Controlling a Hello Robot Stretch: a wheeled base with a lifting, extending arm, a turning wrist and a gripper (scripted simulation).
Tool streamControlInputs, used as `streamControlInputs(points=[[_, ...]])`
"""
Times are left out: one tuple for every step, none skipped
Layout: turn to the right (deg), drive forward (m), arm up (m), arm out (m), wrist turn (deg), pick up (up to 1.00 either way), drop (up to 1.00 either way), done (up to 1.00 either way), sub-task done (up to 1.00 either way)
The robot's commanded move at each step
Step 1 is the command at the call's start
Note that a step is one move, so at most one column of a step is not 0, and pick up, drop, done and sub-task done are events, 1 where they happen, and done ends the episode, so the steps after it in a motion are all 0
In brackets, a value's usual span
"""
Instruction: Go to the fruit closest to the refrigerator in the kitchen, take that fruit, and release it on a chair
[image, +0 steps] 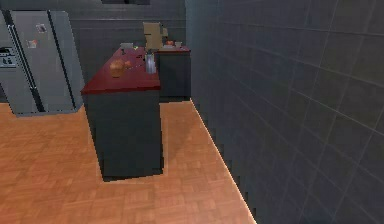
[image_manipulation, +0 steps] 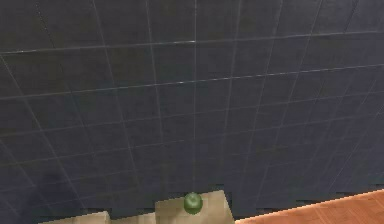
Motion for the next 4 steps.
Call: streamControlInputs(points=[[0.0, 0.0, 0.5, 0.0, 0.0, 0.0, 0.0, 0.0, 0.0], [0.0, 0.0, 0.08, 0.0, 0.0, 0.0, 0.0, 0.0, 0.0], [0.0, 0.0, 0.0, 0.24, 0.0, 0.0, 0.0, 0.0, 0.0], [0.0, 0.0, 0.0, 0.0, 45.0, 0.0, 0.0, 0.0, 0.0]])
